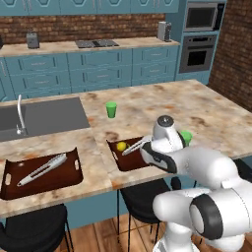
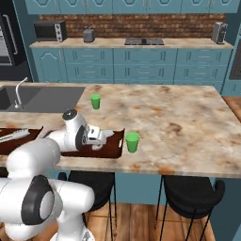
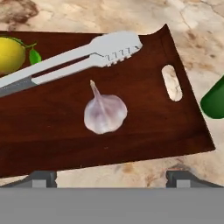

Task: Gather the lemon and garlic from the fridge and place them on a tray on the dining counter. Then gather the chicken drumstick and steak from the fridge and place them on the other tray.

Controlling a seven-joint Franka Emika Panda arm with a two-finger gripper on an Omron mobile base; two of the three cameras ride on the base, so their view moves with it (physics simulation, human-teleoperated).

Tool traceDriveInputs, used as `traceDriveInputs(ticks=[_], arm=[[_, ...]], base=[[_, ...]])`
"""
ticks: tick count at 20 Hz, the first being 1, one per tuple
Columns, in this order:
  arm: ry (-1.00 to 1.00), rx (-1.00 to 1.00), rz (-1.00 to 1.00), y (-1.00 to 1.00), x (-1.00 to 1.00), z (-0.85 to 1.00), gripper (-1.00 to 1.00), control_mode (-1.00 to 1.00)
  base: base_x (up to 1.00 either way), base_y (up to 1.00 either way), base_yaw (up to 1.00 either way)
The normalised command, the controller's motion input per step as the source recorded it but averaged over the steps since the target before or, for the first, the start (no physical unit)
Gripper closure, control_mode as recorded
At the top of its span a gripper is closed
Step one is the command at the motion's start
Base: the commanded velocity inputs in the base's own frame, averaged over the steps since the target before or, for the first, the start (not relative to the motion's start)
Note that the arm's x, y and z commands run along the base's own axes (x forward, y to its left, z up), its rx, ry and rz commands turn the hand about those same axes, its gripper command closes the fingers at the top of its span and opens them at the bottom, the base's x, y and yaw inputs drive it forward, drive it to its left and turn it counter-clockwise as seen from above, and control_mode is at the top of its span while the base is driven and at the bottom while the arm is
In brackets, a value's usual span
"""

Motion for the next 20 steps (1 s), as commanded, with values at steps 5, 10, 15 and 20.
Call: traceDriveInputs(ticks=[5,10,15,20], arm=[[-0.16,0.0,0.01,0.28,-0.87,0.32,-1.0,-1.0],[-0.13,0.0,0.03,0.39,-0.78,0.18,-1.0,-1.0],[-0.1,0.0,0.0,0.4,-0.79,0.15,-1.0,-1.0],[-0.09,0.03,0.02,0.02,-0.84,0.37,-1.0,-1.0]], base=[[0.0,0.0,0.0],[0.0,0.0,0.0],[0.0,0.0,0.0],[0.0,0.0,0.0]])
